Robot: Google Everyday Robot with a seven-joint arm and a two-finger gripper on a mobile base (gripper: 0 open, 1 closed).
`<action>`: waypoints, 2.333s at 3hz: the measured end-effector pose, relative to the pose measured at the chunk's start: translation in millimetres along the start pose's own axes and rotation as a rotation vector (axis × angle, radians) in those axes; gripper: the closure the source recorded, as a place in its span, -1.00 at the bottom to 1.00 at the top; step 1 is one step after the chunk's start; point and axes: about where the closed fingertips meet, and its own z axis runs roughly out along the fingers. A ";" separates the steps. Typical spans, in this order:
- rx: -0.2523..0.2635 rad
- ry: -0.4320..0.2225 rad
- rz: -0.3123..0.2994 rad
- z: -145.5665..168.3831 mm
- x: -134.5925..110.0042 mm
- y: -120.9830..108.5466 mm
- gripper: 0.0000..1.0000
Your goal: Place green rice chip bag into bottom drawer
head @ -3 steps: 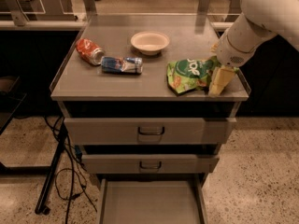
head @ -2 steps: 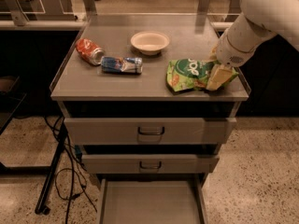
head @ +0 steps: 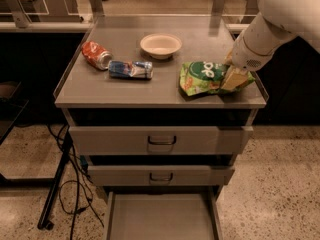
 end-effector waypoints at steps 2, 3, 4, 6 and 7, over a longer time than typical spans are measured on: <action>-0.005 0.017 -0.007 -10.8 3.9 0.1 1.00; 0.022 0.034 0.001 -35.3 14.1 0.0 1.00; 0.071 0.000 0.036 -85.3 31.9 4.1 1.00; 0.105 -0.116 0.093 -153.7 47.7 68.2 1.00; 0.018 -0.244 0.130 -144.3 38.7 125.3 1.00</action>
Offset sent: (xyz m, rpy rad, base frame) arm 0.0000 0.0000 0.0000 0.0000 0.0000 0.0000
